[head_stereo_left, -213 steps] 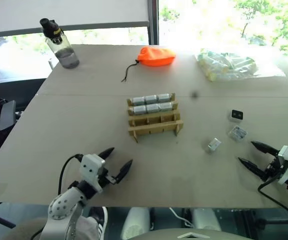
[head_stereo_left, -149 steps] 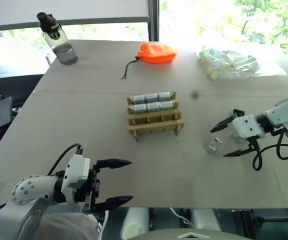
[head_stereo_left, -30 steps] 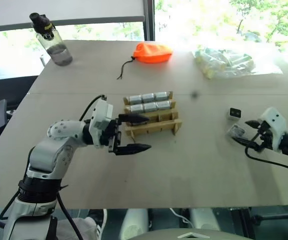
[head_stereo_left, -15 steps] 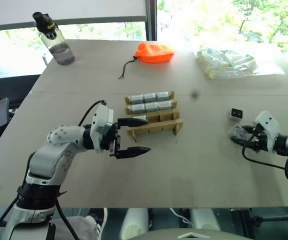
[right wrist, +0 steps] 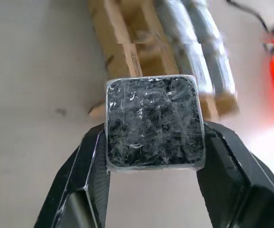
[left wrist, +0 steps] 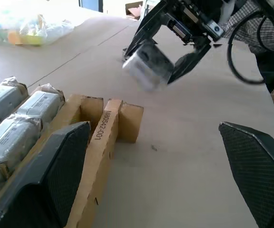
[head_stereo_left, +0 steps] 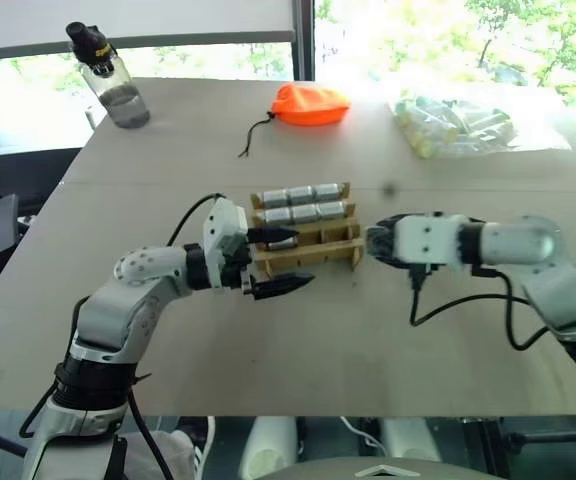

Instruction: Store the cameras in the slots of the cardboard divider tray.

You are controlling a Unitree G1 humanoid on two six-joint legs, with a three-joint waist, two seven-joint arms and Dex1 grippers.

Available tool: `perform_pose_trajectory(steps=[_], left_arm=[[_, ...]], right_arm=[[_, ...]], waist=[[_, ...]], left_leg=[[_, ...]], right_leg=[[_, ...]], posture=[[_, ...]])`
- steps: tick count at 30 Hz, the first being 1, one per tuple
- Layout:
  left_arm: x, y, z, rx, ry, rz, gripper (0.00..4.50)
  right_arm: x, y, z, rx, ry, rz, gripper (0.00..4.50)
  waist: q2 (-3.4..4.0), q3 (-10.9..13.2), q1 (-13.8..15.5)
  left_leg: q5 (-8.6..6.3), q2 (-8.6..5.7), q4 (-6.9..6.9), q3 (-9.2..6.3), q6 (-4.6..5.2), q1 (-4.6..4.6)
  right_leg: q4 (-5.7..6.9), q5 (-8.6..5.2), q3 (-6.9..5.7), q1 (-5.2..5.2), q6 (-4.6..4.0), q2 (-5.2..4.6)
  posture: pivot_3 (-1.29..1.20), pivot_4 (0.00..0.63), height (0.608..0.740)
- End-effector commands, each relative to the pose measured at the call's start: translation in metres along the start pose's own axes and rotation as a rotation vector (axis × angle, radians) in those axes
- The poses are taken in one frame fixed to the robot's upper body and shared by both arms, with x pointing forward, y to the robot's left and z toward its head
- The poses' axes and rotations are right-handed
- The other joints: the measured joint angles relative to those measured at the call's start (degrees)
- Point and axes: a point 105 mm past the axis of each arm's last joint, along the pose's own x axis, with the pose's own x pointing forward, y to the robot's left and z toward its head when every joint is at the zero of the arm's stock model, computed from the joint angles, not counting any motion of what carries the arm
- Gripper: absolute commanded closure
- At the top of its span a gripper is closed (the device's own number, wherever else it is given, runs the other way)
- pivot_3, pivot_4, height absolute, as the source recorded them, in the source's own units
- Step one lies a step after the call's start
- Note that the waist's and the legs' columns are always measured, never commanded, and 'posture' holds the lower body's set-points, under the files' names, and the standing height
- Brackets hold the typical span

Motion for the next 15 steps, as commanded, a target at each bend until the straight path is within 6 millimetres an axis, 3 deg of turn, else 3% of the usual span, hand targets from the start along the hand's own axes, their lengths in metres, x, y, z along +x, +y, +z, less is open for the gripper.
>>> perform_pose_trajectory(steps=[1, 3, 5, 15], left_arm=[[0.001, 0.0, 0.008, 0.004, -0.006, 0.015, 0.0], [-0.002, 0.002, 0.007, -0.009, 0.003, 0.045, 0.0], [-0.005, 0.004, 0.007, -0.011, 0.009, 0.062, 0.0], [-0.009, 0.004, 0.007, -0.035, 0.004, 0.085, 0.0]], right_arm=[[0.016, -0.009, 0.0, -0.349, 0.046, -0.049, 2.54], [0.029, -0.008, 0.009, -0.548, 0.02, -0.053, 2.54], [0.036, -0.009, 0.02, -0.641, -0.027, -0.068, 2.54], [0.046, -0.001, 0.05, -0.808, -0.183, -0.069, 2.54]], waist=[[-0.03, 0.0, 0.0], [-0.03, 0.0, -0.2], [-0.06, 0.0, -0.5], [-0.06, 0.0, -0.7]], left_leg=[[0.0, 0.02, 0.0, 0.01, 0.0, -0.01], [0.01, 0.01, 0.02, 0.03, -0.01, -0.01], [0.03, 0.04, 0.02, 0.04, -0.05, 0.05], [0.1, 0.1, 0.0, 0.01, -0.16, 0.07]], right_leg=[[0.0, -0.01, -0.01, 0.0, 0.01, -0.01], [0.01, -0.01, 0.0, 0.0, 0.03, -0.05], [0.03, -0.02, 0.03, 0.01, 0.03, -0.05], [0.06, -0.02, 0.01, 0.01, 0.02, -0.01]], posture=[[0.0, 0.15, 0.726], [0.0, 0.15, 0.726], [0.0, 0.15, 0.726], [0.0, 0.15, 0.726]])
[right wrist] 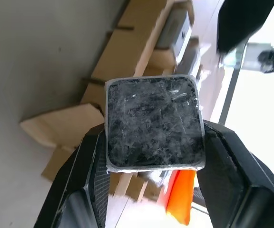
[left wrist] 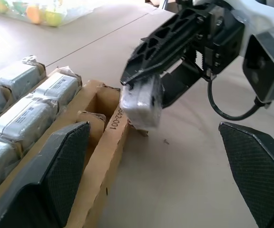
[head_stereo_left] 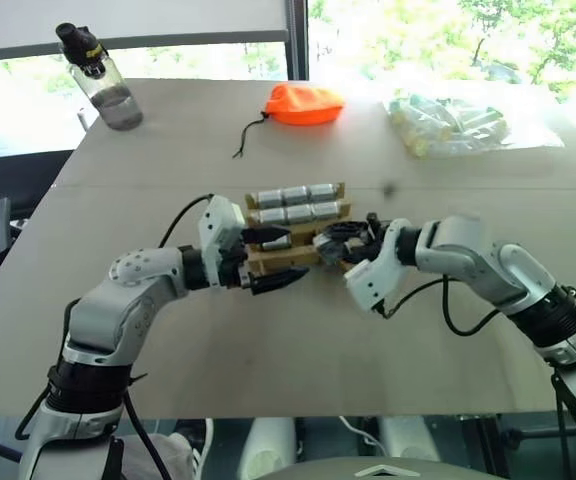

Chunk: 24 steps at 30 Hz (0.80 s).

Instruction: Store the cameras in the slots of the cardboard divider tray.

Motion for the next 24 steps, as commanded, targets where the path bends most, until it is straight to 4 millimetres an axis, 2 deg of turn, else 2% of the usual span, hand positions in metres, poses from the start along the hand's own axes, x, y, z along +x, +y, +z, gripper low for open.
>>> perform_pose_trajectory(steps=[1, 10, 13, 19, 24], left_arm=[[-0.002, -0.004, 0.011, 0.03, -0.023, -0.011, 0.0], [0.008, -0.003, 0.016, 0.029, -0.024, -0.06, 0.0], [0.011, -0.004, 0.015, 0.018, -0.022, -0.079, 0.86], [0.012, -0.01, 0.008, -0.005, 0.025, -0.13, 3.71], [0.01, -0.011, 0.004, -0.012, 0.063, -0.141, 3.77]], right_arm=[[0.0, -0.016, 0.011, -0.095, -0.052, -0.044, 2.54], [0.006, -0.031, 0.021, -0.144, -0.082, -0.087, 2.54], [0.007, -0.033, 0.023, -0.145, -0.084, -0.092, 2.54], [0.008, -0.034, 0.025, -0.147, -0.087, -0.097, 2.54], [0.009, -0.035, 0.025, -0.15, -0.087, -0.105, 2.54]], waist=[[0.0, 0.0, 0.0], [-0.02, 0.0, 0.2], [-0.02, 0.0, 0.1], [-0.02, 0.0, 0.1], [-0.02, 0.0, 0.1]], left_leg=[[0.0, 0.0, 0.0, 0.0, 0.0, 0.0], [0.0, -0.02, 0.02, -0.02, 0.0, -0.03], [0.0, -0.04, 0.02, 0.0, 0.0, -0.02], [0.0, -0.04, 0.02, -0.01, 0.0, -0.02], [0.0, -0.04, 0.02, -0.01, 0.0, -0.02]], right_leg=[[0.0, 0.0, 0.0, 0.0, 0.0, 0.0], [0.0, 0.0, -0.02, 0.01, 0.0, -0.02], [0.0, 0.0, -0.01, 0.01, 0.0, -0.02], [0.01, 0.0, -0.02, 0.01, 0.0, 0.0], [0.01, 0.0, -0.02, 0.01, 0.0, -0.01]], posture=[[0.0, 0.15, 0.726], [0.0, 0.15, 0.726], [0.0, 0.15, 0.726], [0.0, 0.15, 0.726], [0.0, 0.15, 0.726]])
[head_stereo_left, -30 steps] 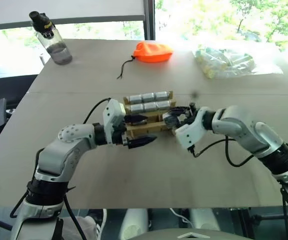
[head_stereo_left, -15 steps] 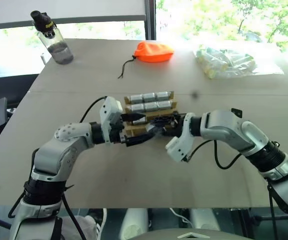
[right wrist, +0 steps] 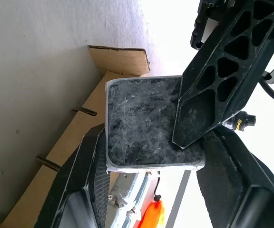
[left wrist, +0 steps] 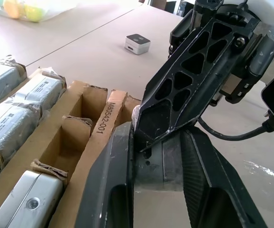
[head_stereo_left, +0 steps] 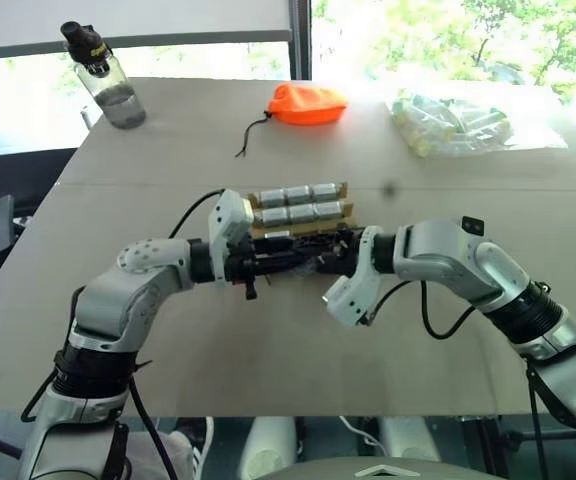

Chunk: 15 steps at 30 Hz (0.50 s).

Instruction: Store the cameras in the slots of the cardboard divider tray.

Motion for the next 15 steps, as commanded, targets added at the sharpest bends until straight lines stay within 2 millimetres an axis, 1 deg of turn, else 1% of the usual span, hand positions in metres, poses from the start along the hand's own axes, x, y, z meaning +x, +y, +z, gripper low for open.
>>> perform_pose_trajectory(steps=[1, 2, 3, 4, 7, 11, 12, 15], left_arm=[[0.003, -0.009, -0.003, 0.002, 0.03, -0.058, 3.77], [0.002, -0.009, -0.003, 0.002, 0.032, -0.058, 3.77], [0.002, -0.009, -0.004, 0.002, 0.037, -0.058, 3.77], [0.002, -0.009, -0.004, 0.004, 0.039, -0.058, 3.77], [0.002, -0.007, -0.003, 0.02, 0.038, -0.054, 3.77], [0.003, -0.003, 0.003, 0.04, 0.023, -0.055, 3.77], [0.002, -0.002, 0.006, 0.051, 0.02, -0.06, 3.77], [0.0, 0.002, 0.018, 0.106, 0.012, -0.08, 3.77]], right_arm=[[-0.005, -0.02, -0.001, -0.052, 0.012, -0.067, 2.54], [-0.005, -0.02, -0.001, -0.057, 0.013, -0.071, 2.54], [-0.006, -0.021, -0.001, -0.064, 0.013, -0.077, 2.04], [-0.006, -0.022, -0.001, -0.064, 0.016, -0.082, 1.42], [-0.008, -0.022, -0.006, 0.0, 0.04, -0.1, 0.08], [-0.011, -0.024, -0.01, 0.085, 0.06, -0.125, 0.03], [-0.014, -0.024, -0.01, 0.135, 0.063, -0.14, 0.03], [-0.032, -0.016, -0.012, 0.395, 0.06, -0.192, 0.03]], waist=[[0.0, 0.0, 0.0], [0.0, 0.0, 0.0], [0.0, 0.0, 0.0], [0.0, 0.0, 0.0], [0.0, 0.0, 0.0], [0.0, 0.0, 0.0], [0.0, 0.0, 0.0], [-0.02, 0.0, 0.6]], left_leg=[[0.0, 0.0, 0.0, 0.0, 0.0, 0.0], [0.0, 0.0, 0.0, 0.0, 0.0, 0.01], [0.0, 0.0, 0.0, 0.0, 0.0, 0.01], [0.0, 0.0, 0.0, 0.0, 0.0, 0.0], [0.0, -0.01, 0.0, 0.01, 0.0, 0.0], [0.0, -0.01, 0.0, 0.01, 0.0, -0.01], [0.0, -0.01, 0.0, 0.01, 0.0, -0.01], [0.0, -0.02, 0.02, 0.0, 0.0, -0.07]], right_leg=[[0.0, 0.0, 0.0, 0.0, 0.0, 0.0], [0.0, 0.0, 0.0, 0.0, 0.0, 0.0], [0.0, 0.0, 0.0, 0.0, 0.0, 0.0], [0.0, 0.0, 0.0, 0.0, 0.0, 0.0], [0.0, 0.0, 0.0, 0.0, 0.0, 0.0], [0.01, 0.0, -0.02, 0.0, 0.0, 0.01], [0.01, 0.0, -0.01, 0.0, 0.0, 0.0], [-0.01, 0.0, -0.11, 0.01, 0.0, 0.0]], posture=[[0.0, 0.15, 0.726], [0.0, 0.15, 0.726], [0.0, 0.15, 0.726], [0.0, 0.15, 0.726], [0.0, 0.15, 0.726], [0.0, 0.15, 0.726], [0.0, 0.15, 0.726], [0.0, 0.15, 0.726]])
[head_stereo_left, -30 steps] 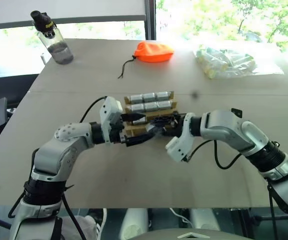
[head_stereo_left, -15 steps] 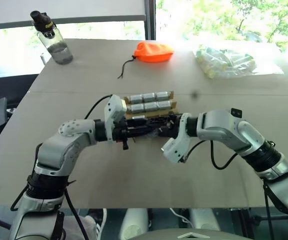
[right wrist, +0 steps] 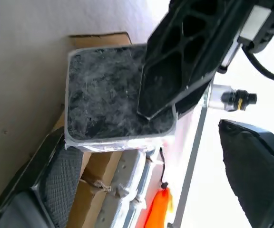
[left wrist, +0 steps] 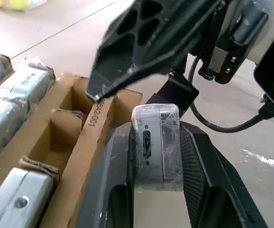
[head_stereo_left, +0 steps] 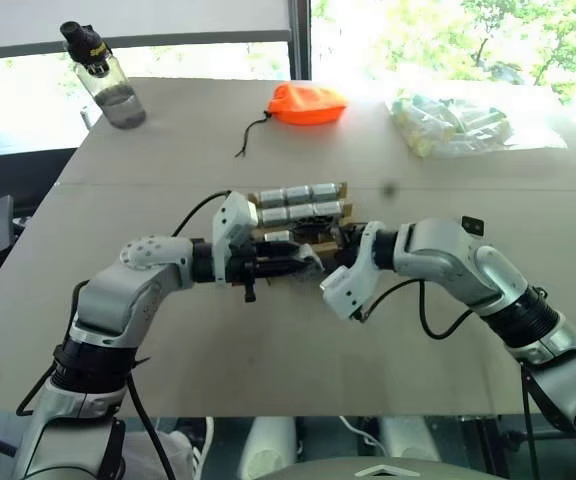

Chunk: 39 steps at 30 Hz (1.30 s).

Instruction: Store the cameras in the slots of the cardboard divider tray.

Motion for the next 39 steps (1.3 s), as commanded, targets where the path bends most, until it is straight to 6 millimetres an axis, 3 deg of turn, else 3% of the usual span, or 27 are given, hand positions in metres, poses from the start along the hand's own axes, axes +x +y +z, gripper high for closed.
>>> perform_pose_trajectory(steps=[1, 4, 7, 10, 14, 17, 20, 27, 35, 39], left_arm=[[-0.005, 0.005, 0.021, 0.107, -0.014, -0.026, 3.77], [-0.009, 0.011, 0.032, 0.173, -0.029, -0.051, 3.77], [-0.01, 0.019, 0.036, 0.23, 0.012, -0.08, 3.77], [-0.008, 0.031, 0.037, 0.288, 0.058, -0.087, 3.77], [0.001, 0.046, 0.033, 0.361, 0.136, -0.091, 3.77], [0.006, 0.058, 0.028, 0.399, 0.185, -0.083, 3.77], [0.02, 0.064, 0.03, 0.397, 0.168, -0.082, 3.77], [0.036, 0.066, 0.029, 0.395, 0.176, -0.084, 3.77], [0.03, 0.068, 0.013, 0.373, 0.287, -0.074, 3.77], [0.036, 0.065, 0.021, 0.35, 0.227, -0.066, 3.77]], right_arm=[[-0.031, -0.011, -0.003, 0.305, 0.004, -0.122, 0.03], [-0.051, 0.007, -0.012, 0.638, 0.039, -0.173, 0.03], [-0.067, 0.041, -0.018, 0.963, 0.078, -0.189, 0.03], [-0.077, 0.058, -0.015, 1.206, 0.058, -0.268, 0.03], [-0.088, 0.067, 0.004, 1.44, -0.039, -0.361, 0.03], [-0.101, 0.058, 0.012, 1.464, -0.13, -0.499, 0.03], [-0.105, 0.072, 0.018, 1.497, -0.11, -0.464, 0.03], [-0.113, 0.081, 0.017, 1.512, -0.057, -0.505, 0.03], [-0.113, 0.086, 0.018, 1.525, -0.052, -0.531, 0.03], [-0.112, 0.088, 0.018, 1.529, -0.056, -0.53, 0.03]], waist=[[0.0, 0.0, 0.4], [-0.01, 0.0, 1.0], [-0.01, 0.0, 1.2], [-0.01, 0.0, 1.2], [-0.01, 0.0, 1.1], [-0.02, 0.0, 1.2], [-0.05, 0.0, 1.2], [-0.1, 0.0, 1.3], [-0.14, -0.1, 1.3], [-0.14, -0.1, 1.3]], left_leg=[[0.0, -0.01, 0.0, 0.01, 0.0, -0.03], [0.0, -0.11, 0.04, 0.05, 0.0, -0.06], [0.0, -0.13, 0.04, 0.06, 0.0, -0.02], [0.0, -0.16, 0.03, 0.06, 0.01, -0.01], [-0.01, -0.16, 0.02, 0.08, 0.02, 0.01], [-0.01, -0.19, 0.02, 0.08, 0.02, -0.01], [-0.02, -0.22, 0.03, 0.04, 0.04, 0.01], [-0.01, -0.23, 0.04, -0.07, 0.05, 0.04], [-0.01, -0.25, 0.07, -0.29, 0.06, 0.1], [-0.02, -0.24, 0.07, -0.31, 0.06, 0.12]], right_leg=[[-0.02, 0.0, -0.03, 0.0, 0.0, 0.0], [-0.03, 0.0, -0.08, 0.02, 0.0, 0.0], [-0.01, 0.0, -0.11, 0.07, -0.01, 0.01], [0.0, 0.0, -0.12, 0.08, -0.01, 0.02], [0.01, 0.0, -0.05, 0.06, -0.01, 0.05], [0.0, 0.0, -0.08, 0.07, 0.0, 0.05], [0.01, 0.0, -0.01, 0.07, 0.01, 0.02], [0.07, 0.0, -0.02, 0.08, 0.01, 0.02], [0.1, 0.0, -0.04, 0.14, 0.01, 0.0], [0.13, -0.01, -0.04, 0.17, 0.01, 0.0]], posture=[[0.0, 0.15, 0.726], [0.0, 0.15, 0.726], [0.0, 0.15, 0.726], [0.0, 0.15, 0.726], [0.0, 0.15, 0.726], [0.0, 0.15, 0.726], [0.0, 0.15, 0.726], [0.0, 0.15, 0.726], [0.0, 0.15, 0.726], [0.0, 0.15, 0.726]])
